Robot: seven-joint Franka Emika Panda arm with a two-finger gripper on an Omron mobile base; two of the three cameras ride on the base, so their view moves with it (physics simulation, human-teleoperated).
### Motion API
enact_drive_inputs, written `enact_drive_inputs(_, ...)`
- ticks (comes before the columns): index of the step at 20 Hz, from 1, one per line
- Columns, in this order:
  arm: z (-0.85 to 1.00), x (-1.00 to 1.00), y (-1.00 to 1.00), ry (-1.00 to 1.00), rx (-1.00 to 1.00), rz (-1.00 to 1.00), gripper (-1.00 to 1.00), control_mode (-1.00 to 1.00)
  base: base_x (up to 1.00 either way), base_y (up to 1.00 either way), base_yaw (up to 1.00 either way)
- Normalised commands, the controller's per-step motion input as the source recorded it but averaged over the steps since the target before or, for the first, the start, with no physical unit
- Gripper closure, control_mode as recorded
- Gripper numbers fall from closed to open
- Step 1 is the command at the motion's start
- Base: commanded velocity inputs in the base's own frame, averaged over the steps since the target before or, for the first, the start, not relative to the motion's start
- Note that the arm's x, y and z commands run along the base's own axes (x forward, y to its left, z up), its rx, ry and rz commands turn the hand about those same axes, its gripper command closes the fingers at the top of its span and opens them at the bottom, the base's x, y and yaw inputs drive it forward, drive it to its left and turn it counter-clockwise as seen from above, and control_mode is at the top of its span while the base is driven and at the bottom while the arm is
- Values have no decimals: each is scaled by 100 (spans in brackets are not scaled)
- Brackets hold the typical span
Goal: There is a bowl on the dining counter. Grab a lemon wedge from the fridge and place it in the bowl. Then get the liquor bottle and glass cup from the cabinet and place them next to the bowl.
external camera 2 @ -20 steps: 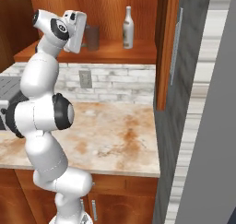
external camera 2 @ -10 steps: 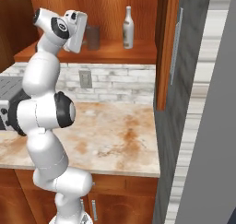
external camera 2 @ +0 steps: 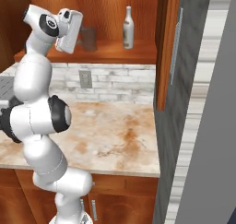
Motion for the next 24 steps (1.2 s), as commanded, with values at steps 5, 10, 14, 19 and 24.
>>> enact_drive_inputs(5,11,-90,0,-5,0,-3,100,-100,0,0,0)
enact_drive_inputs(10,7,-100,0,-6,0,0,100,-100,0,0,0)
enact_drive_inputs(14,22,-100,0,-3,7,0,100,-100,0,0,0)
enact_drive_inputs(19,65,-100,0,0,23,0,100,-100,0,0,0)
enact_drive_inputs(24,50,-100,0,5,29,0,100,-100,0,0,0)
